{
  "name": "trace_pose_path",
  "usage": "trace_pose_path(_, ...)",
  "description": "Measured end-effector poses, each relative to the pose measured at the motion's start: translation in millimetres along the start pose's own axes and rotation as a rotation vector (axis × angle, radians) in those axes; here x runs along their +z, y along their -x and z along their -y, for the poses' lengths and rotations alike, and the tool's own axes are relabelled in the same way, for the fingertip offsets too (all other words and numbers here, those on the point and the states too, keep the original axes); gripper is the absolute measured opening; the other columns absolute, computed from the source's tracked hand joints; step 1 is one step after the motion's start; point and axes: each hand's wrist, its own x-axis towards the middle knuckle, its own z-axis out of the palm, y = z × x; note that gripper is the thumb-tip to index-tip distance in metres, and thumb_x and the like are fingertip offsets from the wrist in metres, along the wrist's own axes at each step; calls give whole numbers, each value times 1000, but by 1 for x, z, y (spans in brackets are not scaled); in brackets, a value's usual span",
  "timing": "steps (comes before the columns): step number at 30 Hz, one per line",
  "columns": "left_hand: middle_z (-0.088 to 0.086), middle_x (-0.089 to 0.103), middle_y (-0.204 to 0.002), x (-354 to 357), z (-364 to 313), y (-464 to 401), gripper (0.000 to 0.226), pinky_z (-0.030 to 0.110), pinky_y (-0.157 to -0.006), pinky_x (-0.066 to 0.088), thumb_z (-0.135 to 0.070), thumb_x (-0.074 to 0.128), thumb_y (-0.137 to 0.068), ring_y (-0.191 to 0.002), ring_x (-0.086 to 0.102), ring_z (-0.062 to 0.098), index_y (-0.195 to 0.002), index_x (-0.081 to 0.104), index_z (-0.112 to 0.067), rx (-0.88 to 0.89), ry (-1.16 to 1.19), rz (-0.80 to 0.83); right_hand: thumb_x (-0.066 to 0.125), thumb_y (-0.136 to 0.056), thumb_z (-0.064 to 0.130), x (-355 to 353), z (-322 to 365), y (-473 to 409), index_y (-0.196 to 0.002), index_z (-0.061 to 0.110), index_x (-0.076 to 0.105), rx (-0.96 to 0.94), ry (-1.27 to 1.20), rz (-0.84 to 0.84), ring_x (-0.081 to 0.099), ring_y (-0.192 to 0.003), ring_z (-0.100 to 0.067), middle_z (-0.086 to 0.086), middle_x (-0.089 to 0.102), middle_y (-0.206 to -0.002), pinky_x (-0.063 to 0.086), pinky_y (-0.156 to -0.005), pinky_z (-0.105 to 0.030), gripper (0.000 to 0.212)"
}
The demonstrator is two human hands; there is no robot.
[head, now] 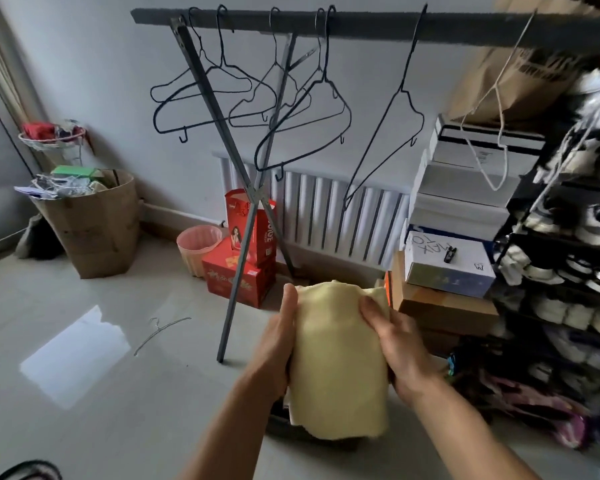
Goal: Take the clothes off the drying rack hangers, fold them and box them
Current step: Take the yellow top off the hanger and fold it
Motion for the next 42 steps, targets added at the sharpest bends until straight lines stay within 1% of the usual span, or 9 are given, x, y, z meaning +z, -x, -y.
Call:
trace_pose_path(4,-2,72,-93,2,23,-33,56,31,-69,57,-74,64,-69,-84,71,15,-100,62,-27,-10,-164,-5,60,-85,54,8,-11,-48,-102,21,69,-6,20,-103,69,-88,-27,-6,74,-93,57,-80,-47,38)
trace_pose_path(9,-15,74,-89,-7,42,-88,50,24,-69,59,-55,84,-62,-79,70,3,-101,65,-30,151,-120,-192,63,-81,55,11,-26,-111,-103,19,71,149,-60,45,71,-91,-33,-11,75,-97,57,-80,-49,43)
trace_pose_path(13,-7,74,-92,-4,71,-127,47,30,-71,59,-42,87,-65,-83,71,12,-103,65,-27,150,53,-301,63,-81,44,8,-45,-148,-114,9,67,372,-124,303,68,-102,-37,-20,71,-109,53,-89,-50,49)
trace_pose_path(18,-3,75,-93,-10,138,-173,59,23,-70,56,-58,79,-62,-85,71,11,-105,67,-20,-88,179,-293,76,-70,28,6,-103,-189,-112,9,66,290,130,216,72,-89,-34,-15,75,-95,57,-80,-45,47)
trace_pose_path(25,-3,77,-88,-47,260,-235,13,20,-66,53,-20,73,-86,-82,71,11,-98,73,-24,-68,223,-310,84,-27,73,-10,-240,-236,-92,21,71,327,377,333,69,-92,-11,4,76,-93,50,-86,-27,84)
trace_pose_path(31,-6,71,-82,-78,377,-301,9,13,-70,46,-18,64,-86,-72,60,-4,-84,69,-26,-59,5,-319,87,-58,44,-15,-374,-277,-110,8,70,452,189,254,68,-97,-26,-10,74,-101,49,-91,-36,66)
trace_pose_path(35,7,73,-94,-105,422,-353,26,37,-83,54,-33,67,-73,-89,67,21,-95,72,-20,-177,141,-217,67,-78,5,-4,-427,-306,-80,7,80,546,-44,254,73,-80,-29,-15,76,-90,49,-88,-43,14)
trace_pose_path(39,21,71,-99,-130,468,-412,19,36,-73,57,-17,63,-87,-84,67,28,-100,71,-5,-221,286,-106,55,-84,6,2,-486,-342,-81,1,79,606,-257,295,73,-75,-33,-23,73,-96,51,-76,-42,24)
trace_pose_path(42,22,69,-113,-144,515,-449,33,40,-76,57,-26,64,-91,-97,69,32,-115,66,-4,-236,343,-64,74,-75,10,3,-548,-379,-105,-7,71,648,-273,310,72,-84,-38,-28,69,-107,51,-82,-44,35)
